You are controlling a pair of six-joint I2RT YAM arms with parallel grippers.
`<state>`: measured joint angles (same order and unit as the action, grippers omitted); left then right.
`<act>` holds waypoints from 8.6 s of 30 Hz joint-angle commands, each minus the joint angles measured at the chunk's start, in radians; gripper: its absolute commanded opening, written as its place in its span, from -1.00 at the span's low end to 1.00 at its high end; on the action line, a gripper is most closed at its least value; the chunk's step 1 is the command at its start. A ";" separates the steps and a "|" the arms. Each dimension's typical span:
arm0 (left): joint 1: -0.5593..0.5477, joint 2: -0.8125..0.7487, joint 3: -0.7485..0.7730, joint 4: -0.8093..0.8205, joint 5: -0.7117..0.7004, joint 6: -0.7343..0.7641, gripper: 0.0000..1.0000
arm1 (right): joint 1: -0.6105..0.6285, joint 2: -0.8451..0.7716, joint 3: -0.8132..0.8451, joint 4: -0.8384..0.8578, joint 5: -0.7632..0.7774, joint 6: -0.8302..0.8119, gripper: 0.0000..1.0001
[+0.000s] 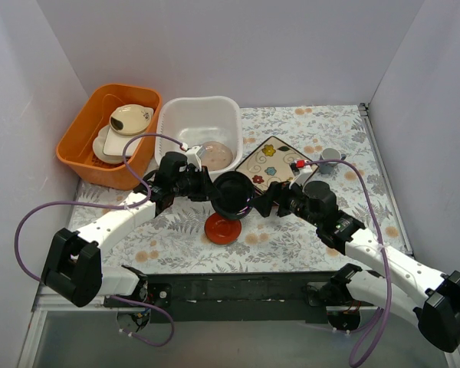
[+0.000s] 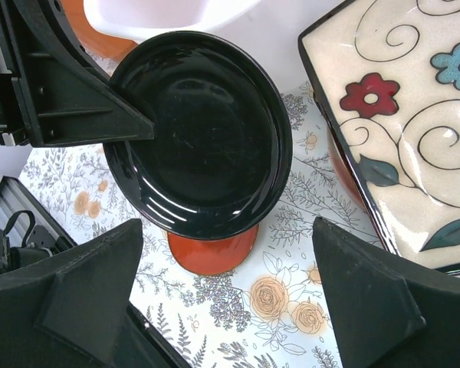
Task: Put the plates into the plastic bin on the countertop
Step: Pick up the plate at the center of the board, then place the plate in the plastic bin, then pick up the plate at the center of the board.
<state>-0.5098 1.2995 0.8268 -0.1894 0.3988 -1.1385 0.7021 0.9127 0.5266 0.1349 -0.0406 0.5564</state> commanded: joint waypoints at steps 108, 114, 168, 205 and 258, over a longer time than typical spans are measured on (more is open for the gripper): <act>0.277 0.604 0.612 -0.099 -0.193 -0.092 -1.00 | -0.030 0.189 0.012 0.068 -0.245 -0.056 0.93; 0.278 0.627 0.652 -0.140 -0.222 -0.089 -1.00 | -0.030 0.222 0.006 0.063 -0.254 -0.070 0.93; 0.245 0.304 0.545 -0.199 -0.239 -0.090 0.96 | 0.066 0.753 0.044 0.350 -0.303 0.142 -0.39; 0.218 -0.206 -0.115 -0.007 0.052 -0.124 0.96 | 0.057 0.451 0.049 0.224 -0.271 0.077 -0.97; 0.065 -0.006 -0.345 0.461 0.236 -0.205 -0.01 | -0.016 0.245 0.029 0.180 -0.249 0.080 -0.97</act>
<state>-0.4320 1.2919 0.4950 0.2031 0.6102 -1.3235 0.6884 1.1973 0.5583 0.2348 -0.2646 0.6247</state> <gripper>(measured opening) 0.517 0.032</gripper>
